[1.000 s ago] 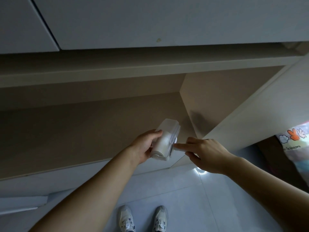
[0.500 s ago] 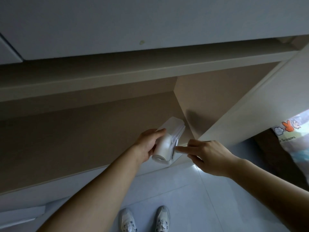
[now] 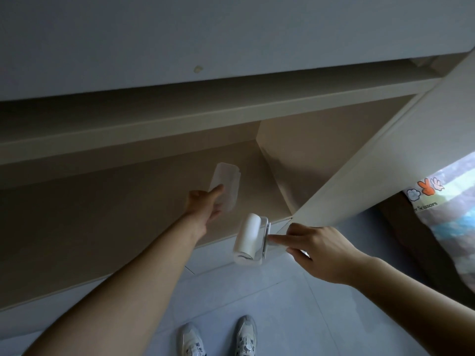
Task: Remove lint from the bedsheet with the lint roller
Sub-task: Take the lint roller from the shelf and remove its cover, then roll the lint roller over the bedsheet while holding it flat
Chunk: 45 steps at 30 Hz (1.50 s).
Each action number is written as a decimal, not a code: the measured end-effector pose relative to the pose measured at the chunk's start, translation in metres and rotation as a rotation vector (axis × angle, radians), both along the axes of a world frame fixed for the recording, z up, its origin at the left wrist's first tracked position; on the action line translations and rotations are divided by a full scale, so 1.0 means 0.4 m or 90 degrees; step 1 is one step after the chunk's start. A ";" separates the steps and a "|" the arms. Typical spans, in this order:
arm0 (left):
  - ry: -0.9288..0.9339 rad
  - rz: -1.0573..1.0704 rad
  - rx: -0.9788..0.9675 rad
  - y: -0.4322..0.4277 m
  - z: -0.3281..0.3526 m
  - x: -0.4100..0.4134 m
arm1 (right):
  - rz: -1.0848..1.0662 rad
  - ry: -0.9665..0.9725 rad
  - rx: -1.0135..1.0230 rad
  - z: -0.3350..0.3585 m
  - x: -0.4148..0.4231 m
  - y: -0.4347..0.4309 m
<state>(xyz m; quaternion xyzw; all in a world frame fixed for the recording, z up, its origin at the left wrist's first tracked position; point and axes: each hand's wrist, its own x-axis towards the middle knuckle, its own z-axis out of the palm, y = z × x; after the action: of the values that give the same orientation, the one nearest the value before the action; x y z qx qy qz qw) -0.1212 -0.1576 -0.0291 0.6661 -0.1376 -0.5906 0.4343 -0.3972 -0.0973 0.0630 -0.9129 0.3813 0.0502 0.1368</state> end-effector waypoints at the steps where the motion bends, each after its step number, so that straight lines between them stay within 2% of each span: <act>1: -0.017 0.019 -0.017 -0.005 -0.007 0.005 | -0.010 0.005 -0.003 -0.003 -0.006 0.004; 10: -0.190 0.072 -0.077 -0.078 -0.061 0.093 | -0.168 0.015 -0.012 -0.011 -0.019 0.059; 13: -0.194 0.114 -0.109 -0.119 -0.092 0.139 | -0.210 0.000 -0.011 -0.014 -0.008 0.079; 15: -0.209 0.133 -0.085 -0.128 -0.101 0.145 | -0.229 -0.004 -0.013 -0.022 -0.008 0.087; 20: -0.408 0.117 -0.085 -0.023 -0.012 0.032 | -0.272 -0.025 0.002 -0.042 -0.034 0.123; 21: -0.416 0.109 -0.086 0.013 0.006 -0.012 | -0.277 -0.027 0.007 -0.046 -0.052 0.134; 24: -0.327 -0.027 -0.071 0.106 0.015 -0.167 | -0.303 -0.021 0.015 -0.062 -0.144 0.175; 27: -0.204 -0.320 -0.052 0.156 0.021 -0.338 | -0.355 -0.016 0.001 -0.059 -0.280 0.216; 30: -0.198 -0.577 -0.094 0.158 0.059 -0.526 | -0.457 -0.037 -0.021 -0.039 -0.456 0.258; 35: -0.228 -0.703 -0.242 0.097 0.156 -0.881 | -0.703 -0.096 -0.073 -0.023 -0.777 0.334; 38: -0.241 -0.767 -0.326 0.064 0.208 -1.092 | -0.828 -0.178 -0.094 -0.012 -0.948 0.368; 45: -0.208 -0.840 -0.385 -0.029 0.244 -1.442 | -0.943 -0.321 -0.108 -0.013 -1.236 0.329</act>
<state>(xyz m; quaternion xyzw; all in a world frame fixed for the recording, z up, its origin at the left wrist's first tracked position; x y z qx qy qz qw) -0.6980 -0.1692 0.0684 0.3755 -0.7285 -0.5585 0.1277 -0.8918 0.0345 0.0580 -0.4122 0.8504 -0.2923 0.1468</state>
